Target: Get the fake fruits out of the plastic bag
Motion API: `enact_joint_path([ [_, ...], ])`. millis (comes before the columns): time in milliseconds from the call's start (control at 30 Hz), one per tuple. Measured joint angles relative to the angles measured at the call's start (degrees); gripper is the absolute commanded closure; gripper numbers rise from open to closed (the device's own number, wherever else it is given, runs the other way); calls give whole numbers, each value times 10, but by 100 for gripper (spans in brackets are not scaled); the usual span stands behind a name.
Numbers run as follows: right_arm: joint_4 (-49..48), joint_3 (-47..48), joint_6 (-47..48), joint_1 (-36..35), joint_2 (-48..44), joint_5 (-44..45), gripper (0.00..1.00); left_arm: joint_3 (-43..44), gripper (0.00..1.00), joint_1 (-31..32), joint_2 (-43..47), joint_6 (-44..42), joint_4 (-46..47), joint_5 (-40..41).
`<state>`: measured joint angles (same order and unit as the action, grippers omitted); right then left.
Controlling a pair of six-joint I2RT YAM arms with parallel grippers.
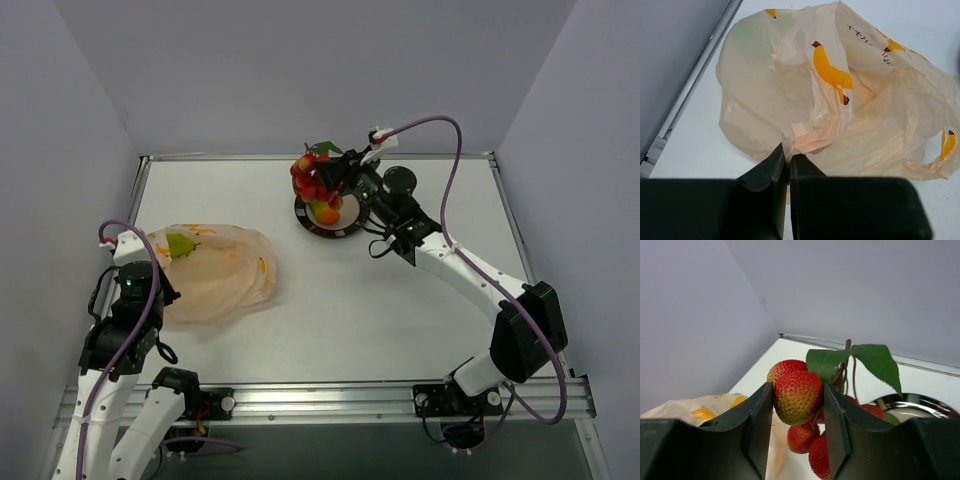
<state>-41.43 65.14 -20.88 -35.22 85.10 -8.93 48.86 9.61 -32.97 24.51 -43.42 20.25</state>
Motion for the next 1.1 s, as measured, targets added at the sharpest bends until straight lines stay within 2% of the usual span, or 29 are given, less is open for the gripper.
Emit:
enact_joint_path([
  [267,63,55,28,122,100,-44,100,0,98,0,2,0,0,-4],
  [467,92,78,49,172,169,-86,100,0,98,-1,2,0,0,-6],
  [667,102,81,56,182,207,-99,100,0,98,-1,2,0,0,-8],
  [933,82,64,53,182,208,-99,100,0,98,-1,2,0,0,-9],
  [1033,73,47,42,182,208,-95,95,0,98,-1,2,0,0,-10],
  [1100,64,38,31,182,210,-94,84,0,98,-1,2,0,0,-10],
])
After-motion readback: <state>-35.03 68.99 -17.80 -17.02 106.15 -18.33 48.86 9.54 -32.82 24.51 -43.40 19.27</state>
